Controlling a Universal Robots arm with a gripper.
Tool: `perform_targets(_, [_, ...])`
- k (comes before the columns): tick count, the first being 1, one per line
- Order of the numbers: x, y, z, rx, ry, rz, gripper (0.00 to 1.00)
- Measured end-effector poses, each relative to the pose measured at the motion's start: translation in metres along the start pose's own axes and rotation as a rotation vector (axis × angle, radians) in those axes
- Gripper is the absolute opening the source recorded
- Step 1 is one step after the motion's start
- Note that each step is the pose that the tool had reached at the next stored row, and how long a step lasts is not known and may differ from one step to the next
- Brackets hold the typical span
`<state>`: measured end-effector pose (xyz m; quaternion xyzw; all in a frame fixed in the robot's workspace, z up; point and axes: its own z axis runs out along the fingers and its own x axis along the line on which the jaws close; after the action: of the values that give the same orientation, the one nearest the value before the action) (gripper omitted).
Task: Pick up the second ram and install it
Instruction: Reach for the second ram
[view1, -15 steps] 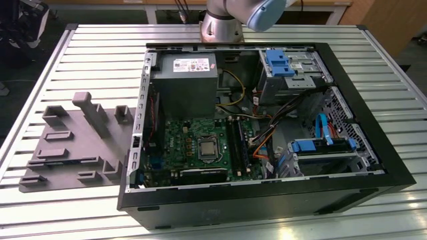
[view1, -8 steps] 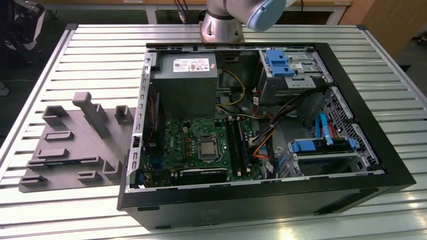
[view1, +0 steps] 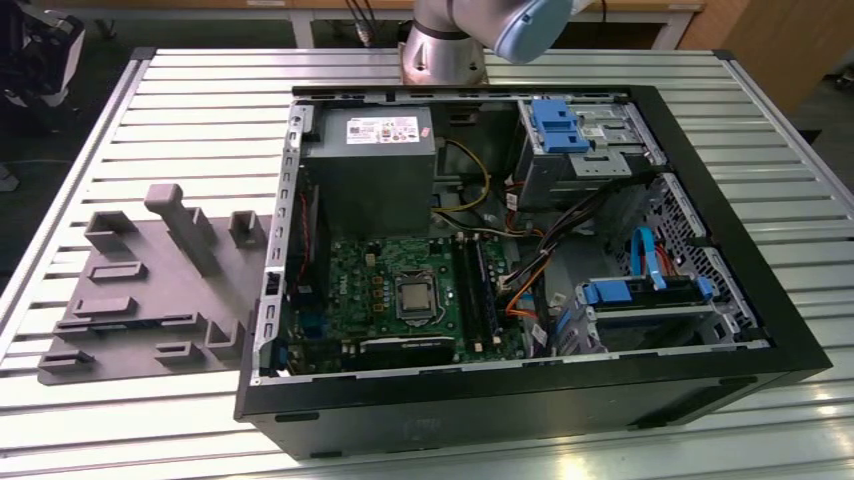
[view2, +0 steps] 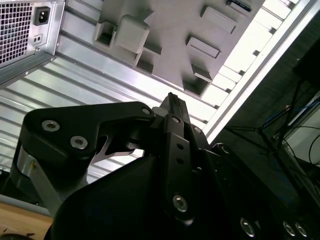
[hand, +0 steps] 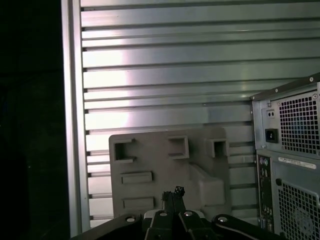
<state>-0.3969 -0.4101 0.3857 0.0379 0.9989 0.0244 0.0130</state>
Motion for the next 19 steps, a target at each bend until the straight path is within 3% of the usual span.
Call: perform_targets(19, [0.0062,-0.0114,0.0038,0.0,0.0,0.0,0.11])
